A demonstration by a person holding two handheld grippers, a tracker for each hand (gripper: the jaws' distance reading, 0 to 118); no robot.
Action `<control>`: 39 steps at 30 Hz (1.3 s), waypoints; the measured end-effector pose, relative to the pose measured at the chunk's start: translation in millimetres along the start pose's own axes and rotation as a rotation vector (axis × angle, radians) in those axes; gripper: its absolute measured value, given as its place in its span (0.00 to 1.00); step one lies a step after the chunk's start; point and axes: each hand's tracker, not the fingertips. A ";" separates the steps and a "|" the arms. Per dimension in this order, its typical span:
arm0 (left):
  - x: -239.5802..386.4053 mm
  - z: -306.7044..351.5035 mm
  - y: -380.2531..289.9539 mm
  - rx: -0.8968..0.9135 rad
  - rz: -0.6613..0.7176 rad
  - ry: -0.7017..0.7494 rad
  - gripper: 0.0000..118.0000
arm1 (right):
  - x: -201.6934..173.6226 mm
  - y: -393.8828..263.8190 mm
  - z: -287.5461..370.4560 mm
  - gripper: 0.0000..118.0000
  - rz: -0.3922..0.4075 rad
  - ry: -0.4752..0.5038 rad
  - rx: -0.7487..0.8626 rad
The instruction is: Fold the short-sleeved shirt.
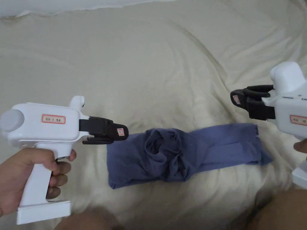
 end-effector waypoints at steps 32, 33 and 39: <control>70.2 -107.9 23.5 -0.078 -0.081 -0.199 0.00 | 19.0 1.7 12.4 0.00 -0.038 -0.020 0.019; 65.6 -86.6 23.5 -0.066 -0.091 -0.183 0.00 | 15.4 4.0 12.5 0.00 -0.024 -0.017 0.017; -7.4 36.9 13.6 0.005 -0.085 0.094 0.00 | -1.6 11.4 3.2 0.00 0.001 0.034 0.011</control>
